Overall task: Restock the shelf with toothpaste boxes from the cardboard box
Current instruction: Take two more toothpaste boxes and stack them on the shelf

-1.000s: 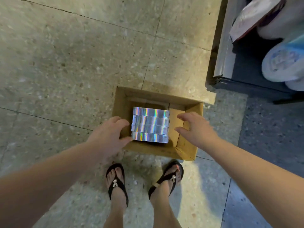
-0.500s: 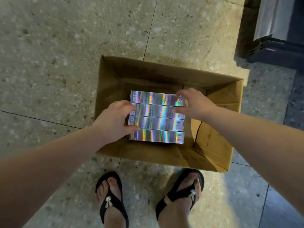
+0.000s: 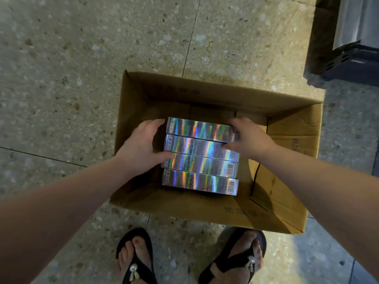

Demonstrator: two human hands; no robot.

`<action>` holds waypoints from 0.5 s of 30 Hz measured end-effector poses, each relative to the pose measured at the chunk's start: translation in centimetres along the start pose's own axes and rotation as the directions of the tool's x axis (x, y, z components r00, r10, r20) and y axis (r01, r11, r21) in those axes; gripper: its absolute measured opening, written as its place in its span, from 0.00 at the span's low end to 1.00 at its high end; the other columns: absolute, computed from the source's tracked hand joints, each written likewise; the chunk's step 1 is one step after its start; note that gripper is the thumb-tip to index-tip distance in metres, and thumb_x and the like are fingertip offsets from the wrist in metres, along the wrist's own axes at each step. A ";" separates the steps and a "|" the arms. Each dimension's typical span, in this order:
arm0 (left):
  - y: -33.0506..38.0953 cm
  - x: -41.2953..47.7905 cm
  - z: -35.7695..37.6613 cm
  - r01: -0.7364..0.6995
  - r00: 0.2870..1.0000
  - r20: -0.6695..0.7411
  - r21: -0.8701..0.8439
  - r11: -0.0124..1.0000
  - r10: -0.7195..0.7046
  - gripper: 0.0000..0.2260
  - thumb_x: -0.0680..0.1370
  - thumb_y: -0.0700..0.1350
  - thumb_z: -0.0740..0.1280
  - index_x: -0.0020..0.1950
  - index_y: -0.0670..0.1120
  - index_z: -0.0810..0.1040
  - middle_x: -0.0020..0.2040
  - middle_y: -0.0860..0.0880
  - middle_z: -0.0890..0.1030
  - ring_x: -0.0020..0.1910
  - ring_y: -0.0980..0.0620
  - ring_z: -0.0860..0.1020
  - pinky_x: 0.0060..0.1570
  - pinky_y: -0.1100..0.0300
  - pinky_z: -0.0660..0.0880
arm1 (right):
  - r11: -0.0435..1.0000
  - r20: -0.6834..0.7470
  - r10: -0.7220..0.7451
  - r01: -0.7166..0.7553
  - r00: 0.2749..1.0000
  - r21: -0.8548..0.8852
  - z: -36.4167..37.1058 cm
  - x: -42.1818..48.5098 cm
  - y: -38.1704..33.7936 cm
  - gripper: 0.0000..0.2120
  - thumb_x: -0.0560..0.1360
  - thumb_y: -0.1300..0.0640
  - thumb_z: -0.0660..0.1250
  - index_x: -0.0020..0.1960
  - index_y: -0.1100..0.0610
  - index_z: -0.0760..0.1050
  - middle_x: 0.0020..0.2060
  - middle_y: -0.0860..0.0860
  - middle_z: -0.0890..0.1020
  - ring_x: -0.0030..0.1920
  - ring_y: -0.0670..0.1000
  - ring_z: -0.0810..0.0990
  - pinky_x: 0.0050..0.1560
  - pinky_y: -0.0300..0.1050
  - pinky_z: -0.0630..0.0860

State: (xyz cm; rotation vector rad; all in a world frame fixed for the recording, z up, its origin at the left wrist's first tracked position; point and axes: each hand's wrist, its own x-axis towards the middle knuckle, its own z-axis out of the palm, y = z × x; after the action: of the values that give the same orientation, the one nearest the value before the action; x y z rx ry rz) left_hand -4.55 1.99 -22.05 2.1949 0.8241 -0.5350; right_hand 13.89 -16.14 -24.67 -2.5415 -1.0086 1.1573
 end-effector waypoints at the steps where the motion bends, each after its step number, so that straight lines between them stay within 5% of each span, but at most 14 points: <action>1: 0.1 0.2 0.0 0.002 1.000 0.002 0.007 1.000 -0.002 0.39 0.68 0.49 0.74 0.73 0.49 0.57 0.73 0.47 0.62 0.71 0.49 0.61 0.70 0.50 0.63 | 1.000 -0.041 -0.005 0.006 0.999 0.026 -0.3 -0.6 0.2 0.28 0.68 0.54 0.72 0.65 0.57 0.67 0.59 0.58 0.72 0.58 0.57 0.73 0.50 0.43 0.67; 6: 1.0 1.4 0.5 0.043 0.994 0.093 0.074 0.996 -0.050 0.42 0.67 0.50 0.75 0.74 0.49 0.55 0.74 0.47 0.60 0.72 0.47 0.60 0.70 0.49 0.62 | 0.970 -0.239 0.063 -0.003 0.969 0.244 -2.9 -5.2 2.2 0.22 0.68 0.57 0.72 0.60 0.56 0.71 0.52 0.54 0.77 0.49 0.51 0.74 0.42 0.39 0.65; 11: 0.9 3.3 1.8 0.022 0.958 0.275 0.192 0.981 -0.076 0.41 0.68 0.50 0.73 0.74 0.54 0.53 0.76 0.48 0.54 0.74 0.45 0.53 0.71 0.46 0.58 | 0.959 -0.245 0.106 -0.033 0.964 0.282 -3.8 -8.2 3.8 0.22 0.67 0.59 0.73 0.59 0.55 0.71 0.51 0.53 0.77 0.47 0.50 0.74 0.41 0.35 0.68; 15: 0.6 3.7 2.3 -0.019 0.962 0.271 0.182 0.983 -0.032 0.33 0.67 0.46 0.74 0.68 0.50 0.65 0.69 0.48 0.66 0.68 0.47 0.63 0.65 0.49 0.67 | 0.956 -0.247 0.135 -0.060 0.960 0.288 -3.0 -8.3 4.0 0.23 0.68 0.60 0.73 0.60 0.56 0.71 0.51 0.50 0.74 0.49 0.48 0.73 0.43 0.33 0.68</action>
State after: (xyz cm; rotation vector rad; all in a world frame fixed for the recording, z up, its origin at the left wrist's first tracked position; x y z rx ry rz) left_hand -1.84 1.41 -25.43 2.2159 0.6554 -0.9262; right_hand 14.19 -24.22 -19.24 -2.4550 -0.6150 0.8773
